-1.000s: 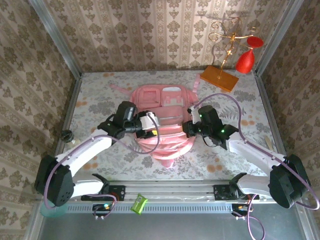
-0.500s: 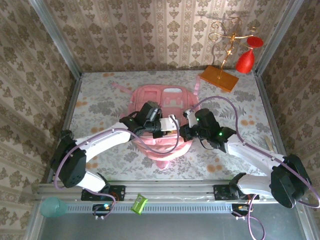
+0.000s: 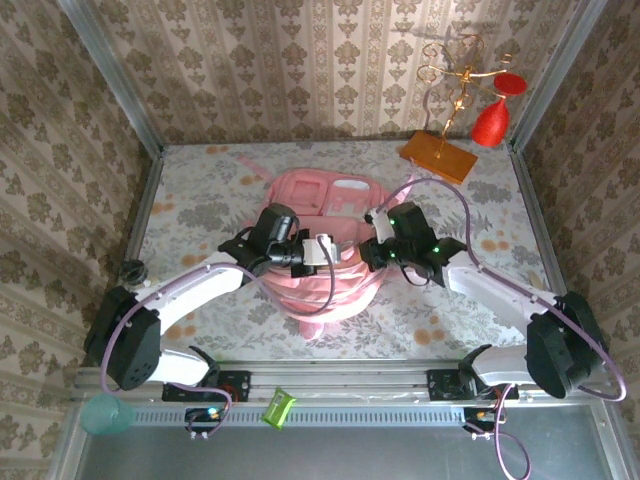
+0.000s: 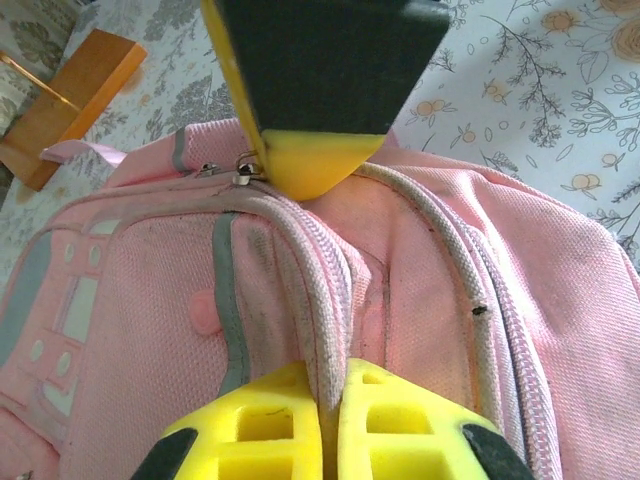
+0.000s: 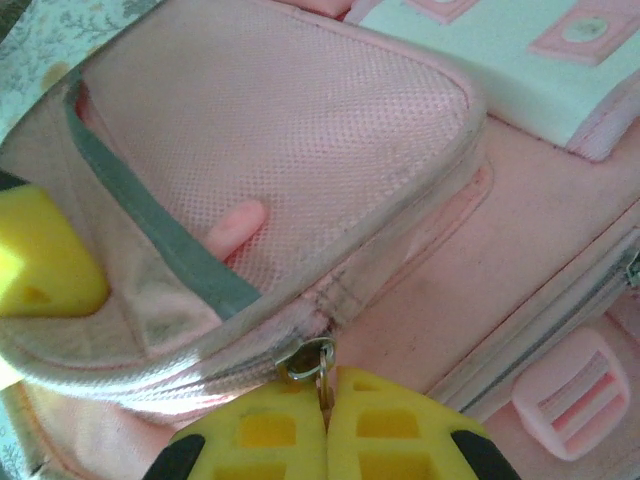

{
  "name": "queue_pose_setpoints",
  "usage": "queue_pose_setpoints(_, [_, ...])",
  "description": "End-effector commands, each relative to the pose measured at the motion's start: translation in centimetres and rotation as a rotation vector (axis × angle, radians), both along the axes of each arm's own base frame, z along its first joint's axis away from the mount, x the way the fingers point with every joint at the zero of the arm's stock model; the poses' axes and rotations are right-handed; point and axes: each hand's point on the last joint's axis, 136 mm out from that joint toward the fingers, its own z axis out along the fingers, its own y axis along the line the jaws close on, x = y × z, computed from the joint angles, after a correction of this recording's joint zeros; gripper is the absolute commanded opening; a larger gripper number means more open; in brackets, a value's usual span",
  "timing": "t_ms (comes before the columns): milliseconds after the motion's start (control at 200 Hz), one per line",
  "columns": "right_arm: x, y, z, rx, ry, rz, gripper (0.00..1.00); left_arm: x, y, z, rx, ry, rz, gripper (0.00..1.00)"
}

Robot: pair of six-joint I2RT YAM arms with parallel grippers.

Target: Pack books, pencil case, and school supplies into a backpack

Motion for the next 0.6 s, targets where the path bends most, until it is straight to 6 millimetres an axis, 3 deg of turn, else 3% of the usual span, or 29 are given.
queue_pose_setpoints(0, [4.0, -7.1, -1.2, -0.210, -0.018, -0.278, 0.00, -0.9, 2.2, -1.5, 0.053, 0.033, -0.016, 0.00])
queue_pose_setpoints(260, [6.7, -7.7, -3.0, -0.241, 0.040, -0.294, 0.00, -0.6, 1.8, -1.2, 0.023, 0.052, -0.006, 0.00])
queue_pose_setpoints(400, [6.0, -6.4, -1.5, -0.170, 0.032, -0.211, 0.25, 2.0, 1.0, -1.0, 0.013, 0.031, 0.126, 0.00])
queue_pose_setpoints(420, [5.7, -6.2, -1.2, -0.156, 0.031, -0.201, 0.30, 2.3, 0.9, -1.0, 0.010, 0.027, 0.143, 0.04])
queue_pose_setpoints(475, [4.8, -6.1, -0.2, -0.125, 0.024, -0.192, 0.44, 3.2, 0.4, -0.7, -0.017, 0.020, 0.188, 0.25])
queue_pose_setpoints(550, [3.8, -7.2, 1.1, -0.128, -0.010, -0.228, 0.51, 2.9, -0.3, 0.5, -0.080, 0.051, 0.182, 0.49])
queue_pose_setpoints(595, [3.7, -8.6, 1.8, -0.156, -0.047, -0.287, 0.55, 2.7, -0.5, 1.7, -0.137, 0.072, 0.178, 0.69])
